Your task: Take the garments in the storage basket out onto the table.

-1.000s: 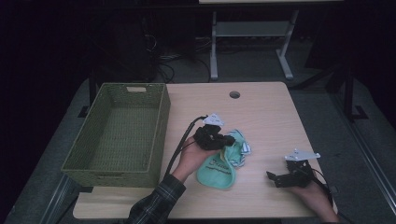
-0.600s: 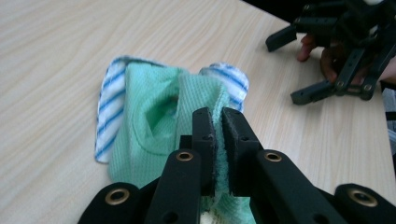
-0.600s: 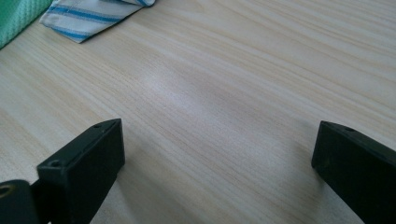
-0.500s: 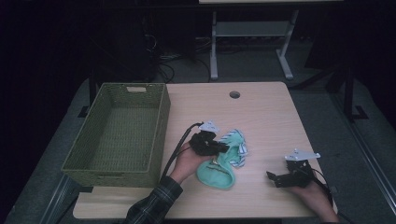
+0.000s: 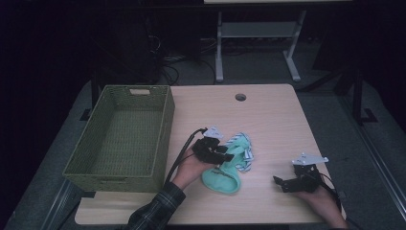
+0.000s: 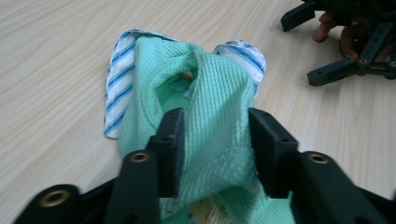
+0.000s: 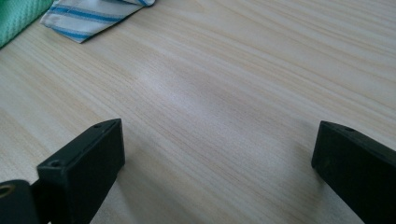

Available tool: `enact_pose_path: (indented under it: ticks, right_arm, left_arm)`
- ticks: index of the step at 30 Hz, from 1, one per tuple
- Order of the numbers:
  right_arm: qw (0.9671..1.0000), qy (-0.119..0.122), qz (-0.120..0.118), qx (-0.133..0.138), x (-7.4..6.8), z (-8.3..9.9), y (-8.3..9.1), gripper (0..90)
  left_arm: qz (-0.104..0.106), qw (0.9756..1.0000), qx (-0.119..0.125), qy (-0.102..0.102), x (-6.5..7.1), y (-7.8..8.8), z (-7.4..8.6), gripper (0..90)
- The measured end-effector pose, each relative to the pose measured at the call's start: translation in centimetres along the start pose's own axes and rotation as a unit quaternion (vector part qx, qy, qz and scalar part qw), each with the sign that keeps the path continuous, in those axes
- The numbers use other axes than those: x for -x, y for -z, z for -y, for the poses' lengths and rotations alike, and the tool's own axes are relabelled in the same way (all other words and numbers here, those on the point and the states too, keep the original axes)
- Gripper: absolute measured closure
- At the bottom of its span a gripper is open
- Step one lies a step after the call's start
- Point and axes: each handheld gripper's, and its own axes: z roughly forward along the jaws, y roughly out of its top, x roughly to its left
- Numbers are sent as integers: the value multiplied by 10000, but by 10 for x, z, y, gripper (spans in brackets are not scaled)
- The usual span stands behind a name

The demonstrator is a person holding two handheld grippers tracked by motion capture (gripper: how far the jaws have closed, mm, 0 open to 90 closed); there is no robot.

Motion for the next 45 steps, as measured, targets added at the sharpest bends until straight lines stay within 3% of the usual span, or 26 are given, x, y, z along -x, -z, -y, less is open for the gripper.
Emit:
enact_pose_path:
  ticks: [7,14,21,23,24,26,29,35,41,43,45]
  right_arm:
    - [10000,-5,-1,-1,0,0,0,23]
    - [10000,-7,0,-1,0,0,0,23]
    - [10000,-3,0,-2,0,0,0,23]
    - [10000,-1,1,-1,0,0,0,23]
    - [10000,-1,1,-1,0,0,0,23]
    - [10000,2,1,0,0,0,0,23]
    - [10000,1,0,1,0,0,0,23]
    - [10000,-8,2,-4,0,0,0,23]
    - [10000,-7,3,-3,0,0,0,23]
    - [10000,-6,3,-3,0,0,0,23]
    - [10000,-6,3,-3,0,0,0,23]
  left_arm:
    - [-112,9998,61,-118,3,18,3,438]
    - [-144,9998,143,-1,5,33,10,437]
    - [-228,9997,80,-30,11,42,22,607]
    - [-248,9997,25,-27,14,43,26,706]
    - [-253,9997,-1,-42,14,44,27,706]
    - [-232,9997,-22,69,15,45,31,827]
    - [-268,9995,-176,64,16,44,42,893]
    - [-321,9980,-527,-111,19,37,54,895]
    - [-322,9963,-785,-138,22,26,60,895]
    - [-370,9946,-958,-172,22,20,64,895]
    - [-385,9946,-959,-123,22,18,65,895]
